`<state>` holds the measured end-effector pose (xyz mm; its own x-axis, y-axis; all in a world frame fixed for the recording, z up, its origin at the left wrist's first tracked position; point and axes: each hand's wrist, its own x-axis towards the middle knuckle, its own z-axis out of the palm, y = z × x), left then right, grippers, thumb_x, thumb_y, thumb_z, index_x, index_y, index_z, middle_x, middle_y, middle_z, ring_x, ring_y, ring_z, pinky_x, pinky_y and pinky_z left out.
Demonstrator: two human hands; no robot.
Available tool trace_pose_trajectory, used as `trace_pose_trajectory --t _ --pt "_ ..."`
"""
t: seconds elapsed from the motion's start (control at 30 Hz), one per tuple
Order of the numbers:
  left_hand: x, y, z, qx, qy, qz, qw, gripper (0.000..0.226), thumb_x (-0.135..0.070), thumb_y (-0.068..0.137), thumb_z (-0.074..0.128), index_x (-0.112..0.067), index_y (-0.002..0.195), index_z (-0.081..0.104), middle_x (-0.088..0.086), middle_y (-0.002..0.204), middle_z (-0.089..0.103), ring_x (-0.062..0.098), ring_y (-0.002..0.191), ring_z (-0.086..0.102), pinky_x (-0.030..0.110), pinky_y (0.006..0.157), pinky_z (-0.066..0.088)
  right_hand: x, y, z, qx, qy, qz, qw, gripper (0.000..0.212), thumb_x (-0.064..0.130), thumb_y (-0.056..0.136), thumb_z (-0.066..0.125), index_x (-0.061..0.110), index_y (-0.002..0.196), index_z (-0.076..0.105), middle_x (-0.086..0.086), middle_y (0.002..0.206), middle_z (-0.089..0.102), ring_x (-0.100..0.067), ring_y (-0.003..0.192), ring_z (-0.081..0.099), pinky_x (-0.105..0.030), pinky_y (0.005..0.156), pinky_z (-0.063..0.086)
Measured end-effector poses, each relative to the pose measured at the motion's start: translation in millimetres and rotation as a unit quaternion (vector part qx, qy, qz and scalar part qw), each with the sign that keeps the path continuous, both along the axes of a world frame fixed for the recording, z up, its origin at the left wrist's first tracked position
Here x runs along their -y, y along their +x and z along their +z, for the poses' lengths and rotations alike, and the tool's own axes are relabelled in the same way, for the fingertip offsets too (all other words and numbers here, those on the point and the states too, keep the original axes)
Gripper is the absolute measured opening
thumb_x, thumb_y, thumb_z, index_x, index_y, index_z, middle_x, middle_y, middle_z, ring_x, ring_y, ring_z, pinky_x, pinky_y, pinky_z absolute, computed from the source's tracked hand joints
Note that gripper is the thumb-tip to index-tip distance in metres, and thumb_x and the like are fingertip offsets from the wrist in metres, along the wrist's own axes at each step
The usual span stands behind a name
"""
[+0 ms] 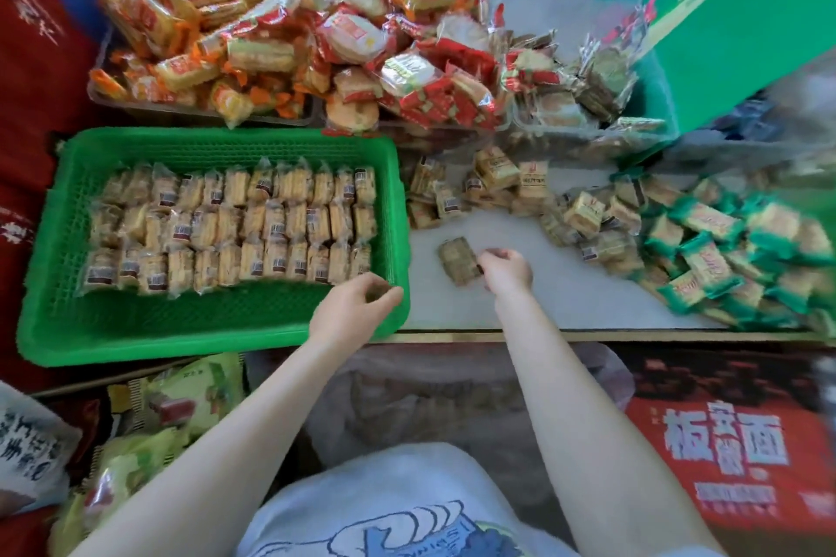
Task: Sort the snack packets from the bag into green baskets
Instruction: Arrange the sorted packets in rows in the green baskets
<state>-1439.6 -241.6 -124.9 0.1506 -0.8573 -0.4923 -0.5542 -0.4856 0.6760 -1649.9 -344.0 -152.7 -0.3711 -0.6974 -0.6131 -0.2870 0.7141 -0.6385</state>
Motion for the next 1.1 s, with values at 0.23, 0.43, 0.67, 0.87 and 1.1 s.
trace_pose_trajectory --t 0.23,0.43,0.67,0.87,1.1 --pt "6.9 1.6 -3.3 0.01 0.012 0.01 1.0 0.031 -0.059 0.082 0.072 -0.031 0.094 0.071 -0.017 0.089 0.07 0.003 0.086 0.064 0.032 0.079 0.056 0.1 13.8 -43.1 -0.129 0.073 0.183 0.972 0.054 0.033 0.087 0.073 0.011 0.13 0.05 -0.013 0.136 0.048 -0.035 0.129 0.043 -0.041 0.1 0.041" --pt "11.0 -7.0 3.9 -0.037 -0.033 0.105 0.993 0.022 -0.042 0.084 0.077 -0.02 0.082 0.071 -0.005 0.074 0.072 0.01 0.069 0.068 0.029 0.067 0.054 -8.1 -3.9 -26.8 0.121 0.028 0.037 0.992 0.047 0.028 0.088 0.072 0.005 0.123 0.052 -0.008 0.103 0.064 -0.023 0.084 0.063 -0.033 0.07 0.048" --pt "58.2 -49.9 38.2 -0.354 0.008 0.162 0.921 0.021 -0.029 0.098 0.061 -0.012 0.109 0.066 0.005 0.097 0.076 0.018 0.087 0.072 0.034 0.083 0.059 -14.4 7.4 45.1 0.41 -0.013 0.087 0.908 0.036 0.022 0.1 0.039 0.001 0.103 0.069 -0.017 0.087 0.069 -0.023 0.069 0.065 -0.031 0.063 0.051" --pt "63.9 -25.4 28.6 -0.435 0.034 0.251 0.864 0.025 -0.025 0.098 0.06 -0.009 0.117 0.064 0.012 0.108 0.073 0.025 0.094 0.072 0.04 0.085 0.06 16.2 13.4 32.6 0.185 -0.027 0.08 0.979 0.033 0.021 0.099 0.049 0.009 0.078 0.071 -0.004 0.07 0.065 -0.018 0.066 0.058 -0.029 0.063 0.05" --pt "54.5 6.2 23.0 -0.41 0.041 0.284 0.866 0.031 -0.025 0.099 0.059 -0.012 0.127 0.059 0.013 0.115 0.073 0.029 0.102 0.072 0.043 0.081 0.061 65.8 44.2 -20.8 0.438 0.087 -0.163 0.88 0.046 0.037 0.101 0.057 0.008 0.133 0.043 -0.025 0.129 0.061 -0.03 0.083 0.067 -0.039 0.061 0.056"
